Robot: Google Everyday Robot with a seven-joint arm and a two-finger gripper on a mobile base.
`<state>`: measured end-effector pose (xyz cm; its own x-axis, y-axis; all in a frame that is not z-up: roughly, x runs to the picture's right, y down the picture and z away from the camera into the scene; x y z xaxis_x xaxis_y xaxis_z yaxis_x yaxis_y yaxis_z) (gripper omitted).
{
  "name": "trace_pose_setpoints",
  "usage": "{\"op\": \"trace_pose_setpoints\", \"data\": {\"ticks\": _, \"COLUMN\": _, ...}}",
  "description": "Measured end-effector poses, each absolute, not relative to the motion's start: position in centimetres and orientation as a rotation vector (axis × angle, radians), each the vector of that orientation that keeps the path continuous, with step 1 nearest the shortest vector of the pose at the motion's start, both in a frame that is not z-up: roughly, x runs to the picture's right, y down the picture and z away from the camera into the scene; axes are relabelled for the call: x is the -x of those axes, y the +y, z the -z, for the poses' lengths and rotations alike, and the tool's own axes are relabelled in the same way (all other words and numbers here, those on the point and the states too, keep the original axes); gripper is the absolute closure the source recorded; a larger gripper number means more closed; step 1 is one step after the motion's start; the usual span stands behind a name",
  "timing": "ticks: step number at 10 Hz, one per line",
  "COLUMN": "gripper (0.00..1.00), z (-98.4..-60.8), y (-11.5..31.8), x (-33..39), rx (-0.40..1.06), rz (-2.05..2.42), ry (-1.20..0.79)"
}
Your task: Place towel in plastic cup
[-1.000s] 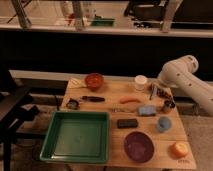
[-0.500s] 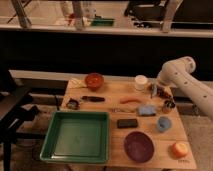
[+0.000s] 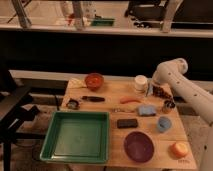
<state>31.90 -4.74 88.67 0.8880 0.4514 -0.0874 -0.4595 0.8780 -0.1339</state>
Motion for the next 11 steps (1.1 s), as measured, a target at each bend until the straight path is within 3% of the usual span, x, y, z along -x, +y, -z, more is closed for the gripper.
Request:
{"op": "trace_pose_setpoints", "data": {"ticks": 5, "gripper": 1.0, "z": -90.4, "y": -4.5, "x": -29.5, "rx": 0.163, "rz": -0.455, "ry": 0.033}}
{"op": "trace_pose_setpoints", "data": {"ticks": 11, "gripper": 1.0, "z": -97.2, "y": -5.4, "x": -27.5, "rx": 0.18, "rz": -0.452, "ry": 0.051}}
